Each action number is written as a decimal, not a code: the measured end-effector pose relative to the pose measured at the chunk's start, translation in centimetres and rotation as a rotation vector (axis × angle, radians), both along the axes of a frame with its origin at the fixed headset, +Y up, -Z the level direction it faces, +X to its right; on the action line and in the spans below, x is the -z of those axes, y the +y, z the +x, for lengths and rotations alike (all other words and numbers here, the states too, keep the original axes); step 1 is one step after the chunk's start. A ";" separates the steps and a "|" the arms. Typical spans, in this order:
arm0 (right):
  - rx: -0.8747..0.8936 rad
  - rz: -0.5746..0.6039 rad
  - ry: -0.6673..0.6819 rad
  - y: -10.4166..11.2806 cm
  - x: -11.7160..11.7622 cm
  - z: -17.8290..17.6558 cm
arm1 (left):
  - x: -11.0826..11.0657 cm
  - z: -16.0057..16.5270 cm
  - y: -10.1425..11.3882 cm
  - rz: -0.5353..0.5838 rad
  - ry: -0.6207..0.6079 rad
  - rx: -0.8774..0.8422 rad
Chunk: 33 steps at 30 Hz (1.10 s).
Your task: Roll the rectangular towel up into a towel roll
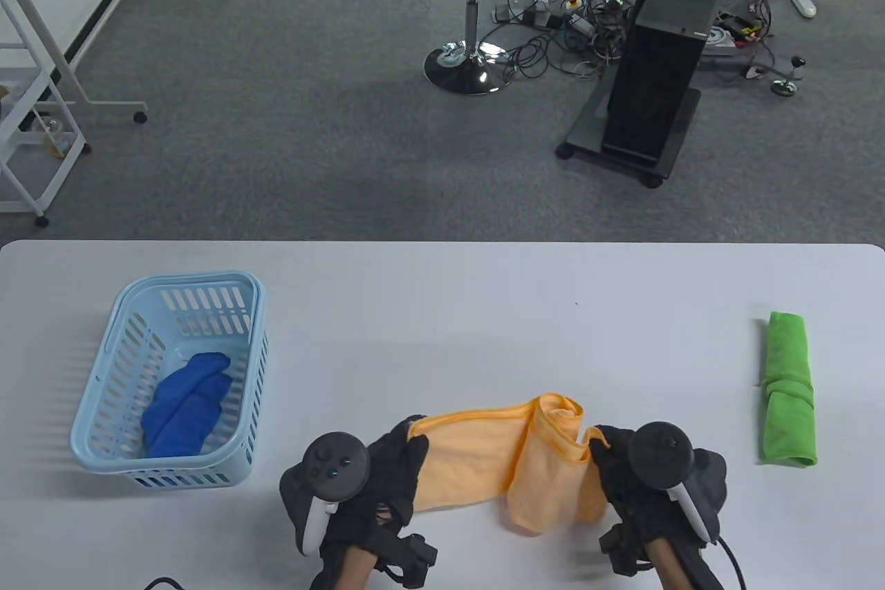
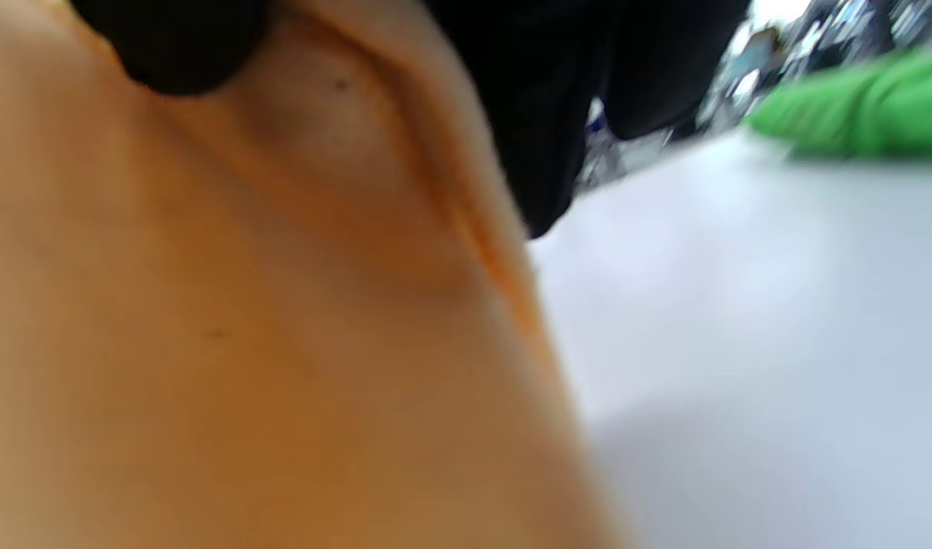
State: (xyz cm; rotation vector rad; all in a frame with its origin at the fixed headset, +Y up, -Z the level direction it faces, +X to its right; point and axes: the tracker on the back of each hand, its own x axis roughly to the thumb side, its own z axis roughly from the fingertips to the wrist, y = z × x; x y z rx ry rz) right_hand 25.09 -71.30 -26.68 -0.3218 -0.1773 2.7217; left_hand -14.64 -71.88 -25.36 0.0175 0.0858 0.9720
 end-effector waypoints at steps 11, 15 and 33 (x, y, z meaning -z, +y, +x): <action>0.009 0.177 -0.443 2.2 -1.9 8.6 | -0.2 -5.0 -0.2 0.057 0.308 -0.077; 0.106 0.148 -0.358 1.9 -1.7 8.5 | 0.5 -4.1 -0.4 0.033 0.225 -0.017; 0.038 -0.015 -0.104 -0.2 0.1 4.3 | 0.3 -2.4 0.1 -0.015 -0.016 0.254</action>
